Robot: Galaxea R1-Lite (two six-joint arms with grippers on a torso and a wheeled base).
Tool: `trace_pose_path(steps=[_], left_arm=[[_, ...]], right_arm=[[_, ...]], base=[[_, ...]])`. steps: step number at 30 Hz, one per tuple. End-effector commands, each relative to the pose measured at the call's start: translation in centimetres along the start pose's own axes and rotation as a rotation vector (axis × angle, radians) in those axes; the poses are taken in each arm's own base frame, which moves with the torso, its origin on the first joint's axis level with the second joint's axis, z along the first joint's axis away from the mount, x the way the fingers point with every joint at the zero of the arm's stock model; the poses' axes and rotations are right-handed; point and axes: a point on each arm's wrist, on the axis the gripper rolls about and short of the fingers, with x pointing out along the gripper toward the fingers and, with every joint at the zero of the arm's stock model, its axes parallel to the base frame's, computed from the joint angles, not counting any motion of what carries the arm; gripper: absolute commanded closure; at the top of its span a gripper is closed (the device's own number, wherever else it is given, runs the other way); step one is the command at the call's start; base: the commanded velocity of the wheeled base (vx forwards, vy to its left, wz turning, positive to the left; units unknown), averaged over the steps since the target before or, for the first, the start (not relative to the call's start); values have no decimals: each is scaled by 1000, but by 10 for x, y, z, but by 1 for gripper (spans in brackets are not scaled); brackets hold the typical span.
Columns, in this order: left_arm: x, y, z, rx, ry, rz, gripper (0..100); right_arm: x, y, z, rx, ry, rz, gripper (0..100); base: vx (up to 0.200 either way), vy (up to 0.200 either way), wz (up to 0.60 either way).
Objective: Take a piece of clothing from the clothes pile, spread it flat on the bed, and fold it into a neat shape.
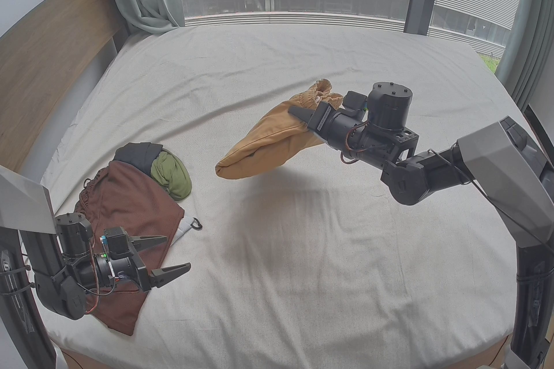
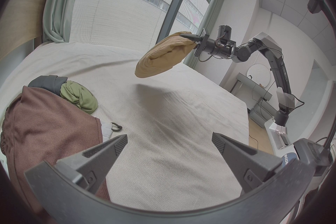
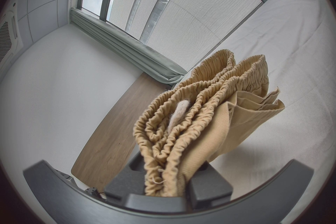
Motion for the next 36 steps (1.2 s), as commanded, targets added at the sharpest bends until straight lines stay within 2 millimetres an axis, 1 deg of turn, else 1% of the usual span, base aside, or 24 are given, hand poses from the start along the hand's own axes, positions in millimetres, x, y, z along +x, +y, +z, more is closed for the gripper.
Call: trace_pose_path(steps=[1, 2, 6, 8, 9, 10, 14, 16, 22, 24, 28, 29, 30, 32, 34, 36], left_arm=[[0, 0, -1, -3, 2, 0, 0], [-1, 0, -1, -3, 2, 1, 0], [-1, 0, -1, -5, 3, 3, 0], [-1, 0, -1, -5, 3, 3, 0], [-1, 0, -1, -5, 3, 1, 0], [-1, 0, -1, -7, 5, 1, 0], [-1, -2, -2, -8, 6, -10, 0], [-1, -2, -2, -8, 6, -13, 0], [-1, -2, -1, -7, 5, -11, 0], [-2, -1, -1, -8, 4, -10, 0], [-2, -1, -2, -9, 5, -8, 0], [-2, -1, -2, -9, 5, -8, 0], [-2, -1, -2, -9, 5, -8, 0], [-2, -1, -2, -9, 5, -10, 0], [-2, -1, -2, -8, 5, -10, 0], [-2, -1, -2, -8, 5, -9, 0]], right_arm=[[12, -33, -16, 16, 17, -41, 100], [15, -46, -24, 21, 24, -57, 100], [18, -73, -45, 36, 54, -96, 100], [16, -85, -53, 45, 68, -119, 100], [13, -87, -54, 48, 71, -128, 100], [7, -91, -61, 60, 94, -151, 100], [-11, -95, -65, 71, 111, -184, 100], [-21, -97, -71, 77, 122, -197, 100], [-41, -109, -92, 87, 135, -219, 100], [-42, -110, -94, 87, 135, -222, 100], [-50, -115, -107, 94, 149, -232, 100], [-50, -115, -107, 94, 149, -232, 100], [-52, -118, -115, 98, 157, -238, 100], [-54, -122, -122, 101, 166, -244, 100], [-54, -126, -127, 100, 164, -242, 100], [-54, -127, -128, 99, 160, -245, 100]], base=[[0, 0, 0], [0, 0, 0], [0, 0, 0], [0, 0, 0], [0, 0, 0], [0, 0, 0], [0, 0, 0], [0, 0, 0], [0, 0, 0], [0, 0, 0], [0, 0, 0], [0, 0, 0], [0, 0, 0], [0, 0, 0], [0, 0, 0], [0, 0, 0]])
